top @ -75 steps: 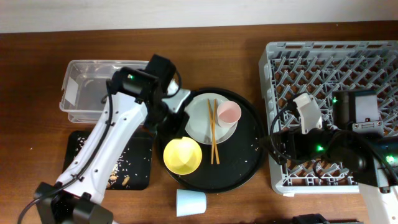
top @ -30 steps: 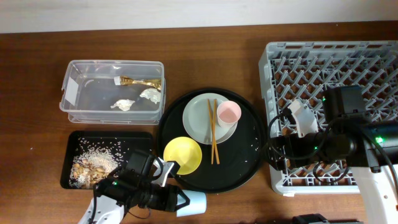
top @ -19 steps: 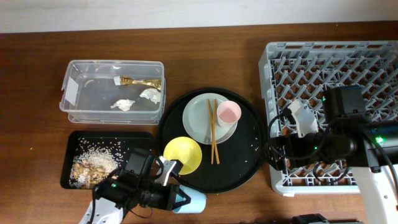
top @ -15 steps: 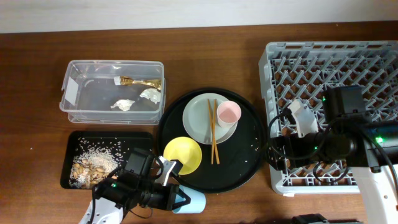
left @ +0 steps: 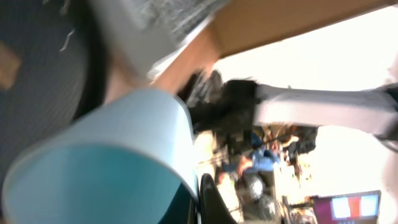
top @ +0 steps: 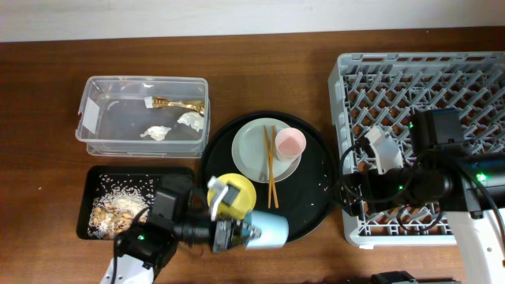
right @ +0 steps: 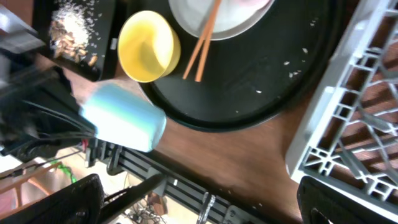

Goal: Sort waste into correct bins and load items into the dishwasher rack

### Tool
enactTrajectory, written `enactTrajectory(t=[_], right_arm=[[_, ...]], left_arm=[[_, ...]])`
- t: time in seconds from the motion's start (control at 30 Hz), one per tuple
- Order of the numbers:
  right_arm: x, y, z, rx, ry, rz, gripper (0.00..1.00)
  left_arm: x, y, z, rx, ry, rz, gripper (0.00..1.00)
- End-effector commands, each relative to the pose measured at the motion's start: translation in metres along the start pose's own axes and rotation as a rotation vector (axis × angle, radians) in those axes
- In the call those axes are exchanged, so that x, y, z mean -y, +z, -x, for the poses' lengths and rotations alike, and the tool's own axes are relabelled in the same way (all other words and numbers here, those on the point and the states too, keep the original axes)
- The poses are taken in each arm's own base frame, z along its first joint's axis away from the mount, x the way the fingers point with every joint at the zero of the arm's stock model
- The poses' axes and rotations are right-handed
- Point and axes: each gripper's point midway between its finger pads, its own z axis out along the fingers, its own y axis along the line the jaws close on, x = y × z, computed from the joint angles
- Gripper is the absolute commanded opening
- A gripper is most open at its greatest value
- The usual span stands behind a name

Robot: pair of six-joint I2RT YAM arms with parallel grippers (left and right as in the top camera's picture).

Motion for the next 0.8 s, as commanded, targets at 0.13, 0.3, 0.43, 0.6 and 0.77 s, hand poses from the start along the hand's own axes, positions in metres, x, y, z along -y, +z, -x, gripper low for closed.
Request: enactTrajectory(t=[0.13, 0.3, 0.43, 0.6, 0.77], right_arm=[[-0.091, -0.028, 0.011, 0.154, -0.313, 0.536, 0.98], [-0.121, -0.051, 0.015, 0.267, -0.446, 0.733, 0.98], [-0.125, -0.056, 0.022, 0.325, -0.518, 0.757, 0.98], [-0.112, -0.044, 0.027, 0.302, -0.525, 0.673, 0.98], [-0.105, -0.036, 0.033, 0.29, -0.526, 0.64, 0.98]], left_arm=[[0.108, -0.036, 0.093, 0.222, 0.195, -0.256, 0.0], [0.103, -0.045, 0.108, 0.248, 0.117, -0.272, 0.0], [0.099, -0.039, 0.107, 0.224, 0.086, -0.279, 0.0], [0.136, -0.049, 0.11, 0.245, 0.201, -0.351, 0.0], [0.151, -0.054, 0.108, 0.237, 0.217, -0.382, 0.0]])
